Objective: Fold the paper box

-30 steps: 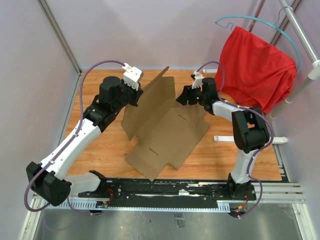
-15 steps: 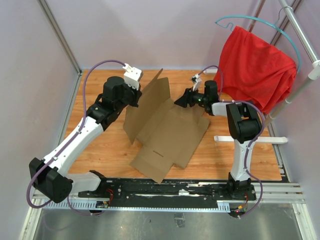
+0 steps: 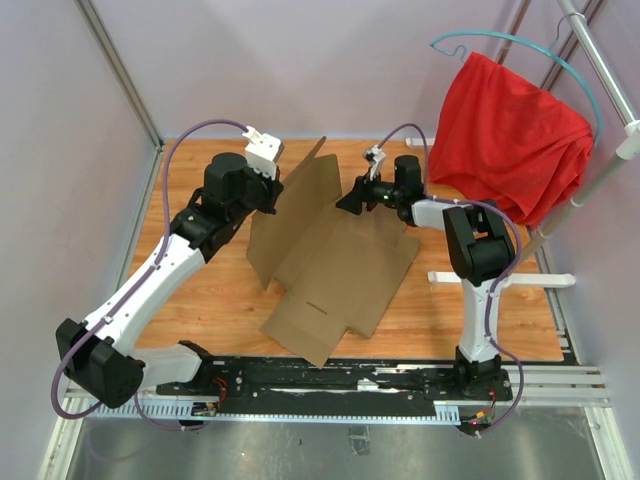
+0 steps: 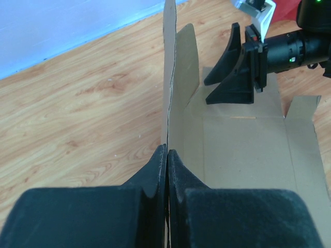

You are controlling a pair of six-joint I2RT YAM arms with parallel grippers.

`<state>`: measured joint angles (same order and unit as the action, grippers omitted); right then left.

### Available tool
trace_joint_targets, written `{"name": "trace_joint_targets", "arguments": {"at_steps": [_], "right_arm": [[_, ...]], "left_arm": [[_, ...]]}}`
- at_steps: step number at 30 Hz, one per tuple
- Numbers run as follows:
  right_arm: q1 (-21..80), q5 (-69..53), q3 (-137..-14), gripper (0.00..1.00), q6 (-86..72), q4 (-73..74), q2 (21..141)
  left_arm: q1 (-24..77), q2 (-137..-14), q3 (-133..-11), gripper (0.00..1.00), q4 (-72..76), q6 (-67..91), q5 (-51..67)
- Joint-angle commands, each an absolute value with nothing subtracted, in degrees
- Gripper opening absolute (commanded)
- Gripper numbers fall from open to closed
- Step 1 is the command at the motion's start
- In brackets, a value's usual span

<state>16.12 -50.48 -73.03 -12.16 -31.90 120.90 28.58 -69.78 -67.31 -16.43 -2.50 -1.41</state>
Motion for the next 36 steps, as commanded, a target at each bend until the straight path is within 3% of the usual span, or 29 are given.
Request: {"name": "trace_joint_targets", "arguments": {"at_steps": [1, 28, 36], "right_arm": [[17.88, -49.8, -75.5, 0.59, -7.78, -28.39, 123.13], [26.96, -40.94, -66.24, 0.57, -3.05, -24.59, 115.53], [26.9, -34.76, -61.81, 0.6, -3.26, -24.0, 107.08]], "left_arm": [[28.57, -68.71, -69.43, 0.0, -16.56, -2.05, -0.62], [28.15, -67.44, -68.01, 0.0, -17.02, 1.99, 6.51], [28.19, -65.99, -67.37, 0.0, -18.33, 1.0, 5.37]]}}
